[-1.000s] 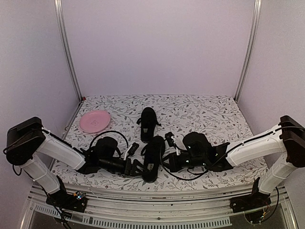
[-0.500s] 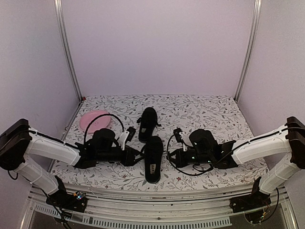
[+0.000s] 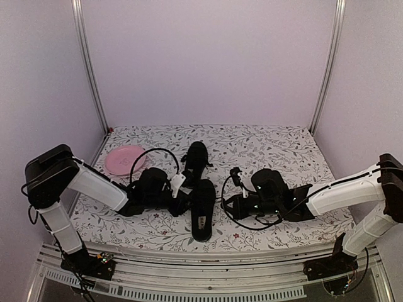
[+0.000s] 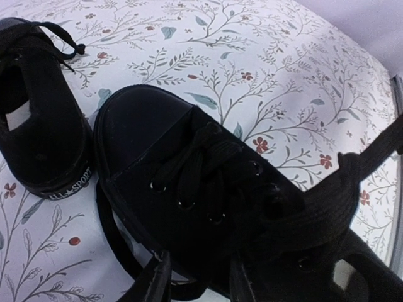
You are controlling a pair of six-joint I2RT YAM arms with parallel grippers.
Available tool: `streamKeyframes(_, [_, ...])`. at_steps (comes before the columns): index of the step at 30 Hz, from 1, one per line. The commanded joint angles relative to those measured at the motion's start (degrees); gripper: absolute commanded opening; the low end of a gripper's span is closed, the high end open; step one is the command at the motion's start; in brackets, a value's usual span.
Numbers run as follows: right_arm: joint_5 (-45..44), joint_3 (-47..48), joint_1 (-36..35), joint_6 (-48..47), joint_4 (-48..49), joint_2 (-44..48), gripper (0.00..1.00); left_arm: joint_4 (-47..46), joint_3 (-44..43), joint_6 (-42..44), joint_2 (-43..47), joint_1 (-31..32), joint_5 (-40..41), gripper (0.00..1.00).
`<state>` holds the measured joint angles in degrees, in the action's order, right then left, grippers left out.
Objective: Tie the shoes
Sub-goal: Pull the crossed shoelace from the shoe.
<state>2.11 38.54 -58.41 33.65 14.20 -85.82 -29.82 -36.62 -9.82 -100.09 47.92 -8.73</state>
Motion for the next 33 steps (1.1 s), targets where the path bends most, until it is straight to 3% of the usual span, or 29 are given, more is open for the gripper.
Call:
streamKeyframes(1, [0.76, -0.46, 0.62, -0.15, 1.38, 1.09, 0.02, -2.65, -1.04, 1.44, -0.77, -0.68, -3.80, 0.32])
streamKeyframes(6, [0.88, -0.25, 0.72, -0.07, 1.70, 0.82, 0.02, -1.75, -2.66, 1.35, -3.56, -0.67, -5.57, 0.30])
streamKeyframes(8, [0.80, -0.35, 0.80, -0.16, 1.65, 0.91, 0.02, -1.09, -3.85, 1.11, -4.83, -0.66, -6.14, 0.16])
streamKeyframes(9, [0.67, -0.38, 0.81, -0.10, 1.64, 1.03, 0.02, -0.43, -4.41, 0.92, -5.25, -0.68, -5.85, 0.04])
streamKeyframes(10, [0.39, -0.42, 0.76, -0.08, 1.56, 1.21, 0.02, 0.22, -4.72, 0.53, -5.40, -0.71, -4.84, 0.00])
streamKeyframes(17, [-5.69, -1.44, 1.55, 1.71, -4.07, 4.03, 0.02, 1.29, 1.22, -5.69, 4.68, -0.69, 10.16, 0.00])
streamKeyframes(22, [-9.39, -5.03, 5.09, 5.15, -7.91, 7.82, 0.02, 9.16, 3.74, -11.16, 10.13, -0.81, 17.06, 0.00])
streamKeyframes(33, [-10.10, -13.41, 10.29, 11.04, -10.76, 14.94, 0.02, 20.65, 9.50, -23.40, 17.29, -2.75, 21.54, 0.00])
